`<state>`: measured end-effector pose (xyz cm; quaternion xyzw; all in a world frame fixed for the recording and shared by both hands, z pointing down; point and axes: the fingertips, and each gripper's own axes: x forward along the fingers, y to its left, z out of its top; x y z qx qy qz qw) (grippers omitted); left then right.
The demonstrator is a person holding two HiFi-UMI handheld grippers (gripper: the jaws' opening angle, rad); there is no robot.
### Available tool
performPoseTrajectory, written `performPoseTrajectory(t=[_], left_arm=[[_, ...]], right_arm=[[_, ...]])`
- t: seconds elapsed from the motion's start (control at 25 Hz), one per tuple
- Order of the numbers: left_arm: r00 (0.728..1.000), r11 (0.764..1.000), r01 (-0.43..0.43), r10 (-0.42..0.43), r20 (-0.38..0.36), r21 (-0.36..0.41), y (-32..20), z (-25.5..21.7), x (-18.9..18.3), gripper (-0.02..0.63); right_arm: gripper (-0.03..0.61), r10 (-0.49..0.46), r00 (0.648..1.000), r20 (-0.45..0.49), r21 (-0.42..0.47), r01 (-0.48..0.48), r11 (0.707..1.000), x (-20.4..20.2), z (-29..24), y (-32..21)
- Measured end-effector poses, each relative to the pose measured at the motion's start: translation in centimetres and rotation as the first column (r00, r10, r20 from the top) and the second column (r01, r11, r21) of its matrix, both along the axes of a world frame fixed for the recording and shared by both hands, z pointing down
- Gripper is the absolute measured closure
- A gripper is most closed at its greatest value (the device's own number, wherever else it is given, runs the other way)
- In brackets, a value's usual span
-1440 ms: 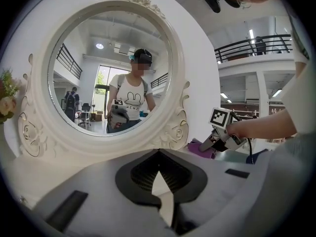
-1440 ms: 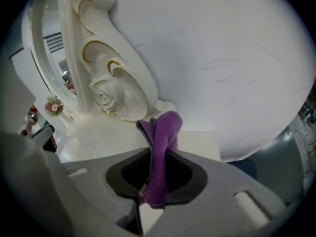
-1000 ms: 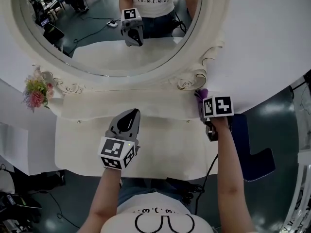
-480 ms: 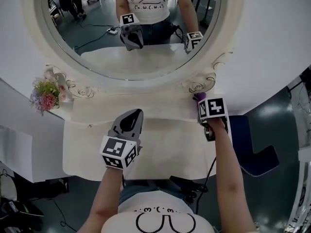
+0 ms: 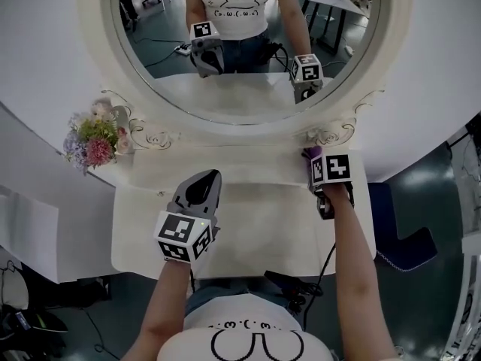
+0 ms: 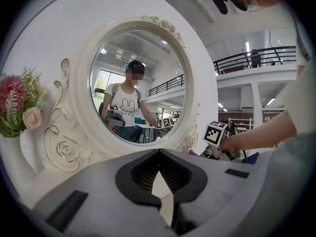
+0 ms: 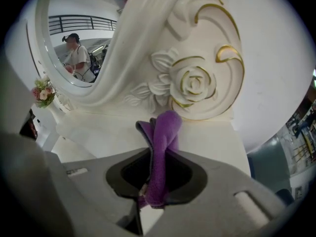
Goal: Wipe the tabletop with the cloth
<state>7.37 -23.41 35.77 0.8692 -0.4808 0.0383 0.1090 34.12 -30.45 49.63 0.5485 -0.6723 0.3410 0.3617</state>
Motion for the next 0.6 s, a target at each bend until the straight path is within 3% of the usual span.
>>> performPoseTrajectory(t=[0.6], left_arm=[[0.999, 0.999, 0.032, -0.032, -0.027, -0.002, 1.5, 0.1, -9.3, 0.617]], right_arm=[[0.511, -0.026, 1.0, 0.016, 0.005, 0.026, 1.0, -9.8, 0.0, 0.3]])
